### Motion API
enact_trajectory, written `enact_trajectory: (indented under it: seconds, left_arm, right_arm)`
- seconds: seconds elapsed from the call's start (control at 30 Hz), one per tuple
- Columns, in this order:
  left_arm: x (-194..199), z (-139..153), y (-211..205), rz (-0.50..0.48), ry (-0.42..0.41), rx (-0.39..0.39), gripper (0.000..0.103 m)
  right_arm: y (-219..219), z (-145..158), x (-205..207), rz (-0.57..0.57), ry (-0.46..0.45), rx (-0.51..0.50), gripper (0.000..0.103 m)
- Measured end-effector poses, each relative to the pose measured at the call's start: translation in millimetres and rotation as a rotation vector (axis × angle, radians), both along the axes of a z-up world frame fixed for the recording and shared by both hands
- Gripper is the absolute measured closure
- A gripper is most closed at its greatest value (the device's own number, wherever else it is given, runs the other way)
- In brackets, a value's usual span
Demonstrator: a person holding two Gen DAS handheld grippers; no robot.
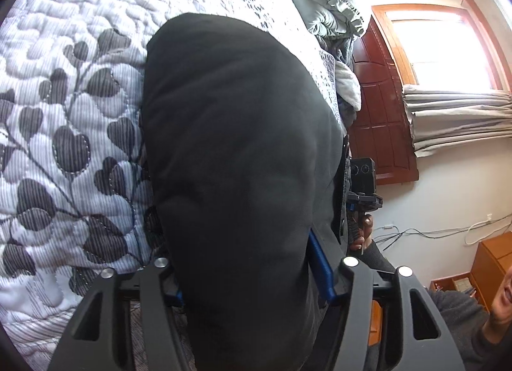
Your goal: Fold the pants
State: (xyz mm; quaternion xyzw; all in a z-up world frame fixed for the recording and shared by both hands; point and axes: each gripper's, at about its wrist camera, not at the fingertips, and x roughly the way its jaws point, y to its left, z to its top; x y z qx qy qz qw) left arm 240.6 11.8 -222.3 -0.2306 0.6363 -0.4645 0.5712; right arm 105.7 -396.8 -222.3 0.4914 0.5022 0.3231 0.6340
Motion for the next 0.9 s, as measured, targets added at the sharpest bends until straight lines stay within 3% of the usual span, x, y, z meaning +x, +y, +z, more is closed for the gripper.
enact_trajectory:
  seconds: [0.2, 0.5, 0.7, 0.9]
  left_arm:
    - [-6, 12, 4, 0.017, -0.022, -0.025, 0.055]
    - [3, 38, -5, 0.018, -0.057, -0.039, 0.056]
    - [39, 60, -19, 0.033, -0.096, -0.048, 0.056]
    - [94, 55, -31, 0.072, -0.088, -0.059, 0.056]
  right_arm:
    - [5, 21, 6, 0.005, -0.035, -0.02, 0.064]
    - [6, 58, 29, 0.019, -0.08, -0.055, 0.064]
    - [-4, 87, 80, 0.034, -0.111, -0.102, 0.064]
    - [-28, 93, 148, 0.025, -0.111, -0.145, 0.064]
